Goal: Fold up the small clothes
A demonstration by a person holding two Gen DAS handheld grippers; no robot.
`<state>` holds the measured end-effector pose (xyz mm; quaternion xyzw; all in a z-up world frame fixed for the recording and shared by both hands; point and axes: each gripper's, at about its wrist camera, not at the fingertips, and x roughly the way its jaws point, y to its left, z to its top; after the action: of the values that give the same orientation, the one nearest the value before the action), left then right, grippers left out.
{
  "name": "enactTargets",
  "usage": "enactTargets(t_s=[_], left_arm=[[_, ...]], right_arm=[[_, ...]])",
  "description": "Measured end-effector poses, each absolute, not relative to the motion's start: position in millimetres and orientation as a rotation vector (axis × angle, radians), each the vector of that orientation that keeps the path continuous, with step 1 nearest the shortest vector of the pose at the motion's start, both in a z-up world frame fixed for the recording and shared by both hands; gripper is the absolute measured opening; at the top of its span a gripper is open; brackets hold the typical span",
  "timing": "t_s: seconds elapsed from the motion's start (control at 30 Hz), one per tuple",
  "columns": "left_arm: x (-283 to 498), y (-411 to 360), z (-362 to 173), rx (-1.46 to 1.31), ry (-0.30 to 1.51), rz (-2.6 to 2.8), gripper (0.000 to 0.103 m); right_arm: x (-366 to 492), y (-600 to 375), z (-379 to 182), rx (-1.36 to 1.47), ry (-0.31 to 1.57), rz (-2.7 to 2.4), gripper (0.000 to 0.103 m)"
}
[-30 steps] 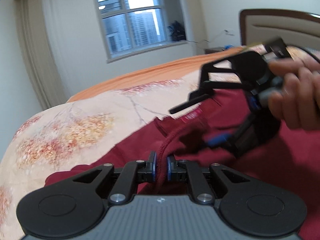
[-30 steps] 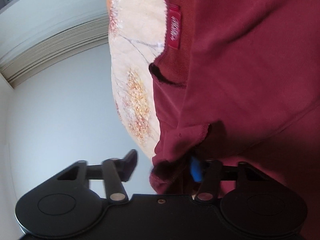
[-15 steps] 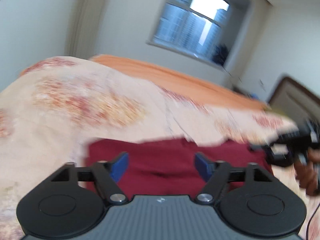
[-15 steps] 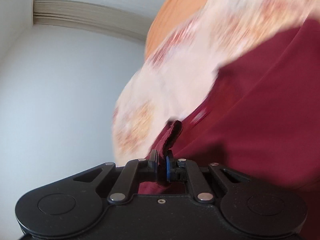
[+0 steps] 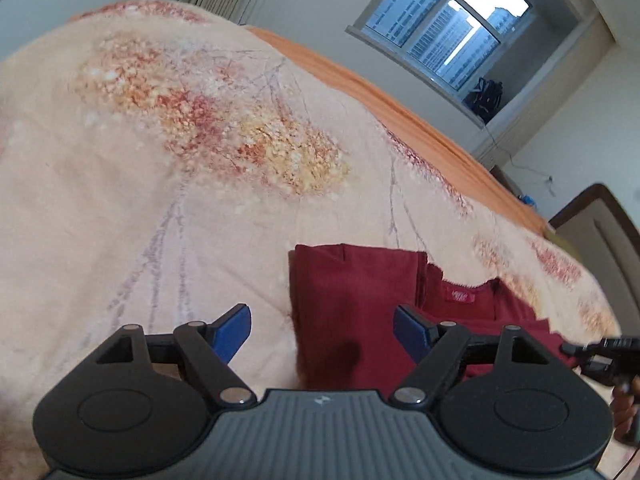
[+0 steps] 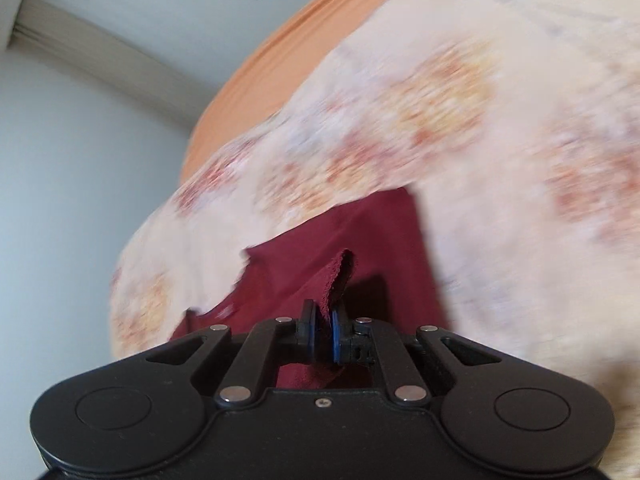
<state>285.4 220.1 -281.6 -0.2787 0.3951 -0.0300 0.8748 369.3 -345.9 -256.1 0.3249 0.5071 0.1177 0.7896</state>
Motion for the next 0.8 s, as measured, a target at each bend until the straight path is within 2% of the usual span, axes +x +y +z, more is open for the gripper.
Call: enactTargets(t_s=[0.27,0.3,0.37,0.4,0.5,0.57,0.67,0.8], left_arm=[[320,210,-302,-0.591,0.883,-0.089,0.08],[324,211,-305,-0.606,0.889,-0.09,0.074],[332,214,-313,-0.658,0.905,-0.09,0.049],[335,216,-317,-0.686,0.916,-0.093,0.028],[338,222,-318,-0.739,0.903,-0.095,0.012],[338,220,-309,-0.711,0.871,-0.11,0.007],[340,219,-295,-0.651,0.826,-0.098,0.005],[347,215,-313,-0.557,0.935,-0.011,0.005]], right_arm=[[362,-349,-270,0.631,1.165,0.253,0.008],[362,-348,-272,0.63,1.175,0.251,0.008],[362,-345,-275,0.627,1.192,0.256,0.008],[362,-344,-275,0.623,1.196,0.261,0.008],[362,-342,-272,0.627,1.19,0.275,0.008],[362,-343,-267,0.635,1.169,0.284,0.008],[364,-345,-259,0.662,1.125,0.309,0.008],[369,-338,-271,0.605,1.18,0.286,0.008]])
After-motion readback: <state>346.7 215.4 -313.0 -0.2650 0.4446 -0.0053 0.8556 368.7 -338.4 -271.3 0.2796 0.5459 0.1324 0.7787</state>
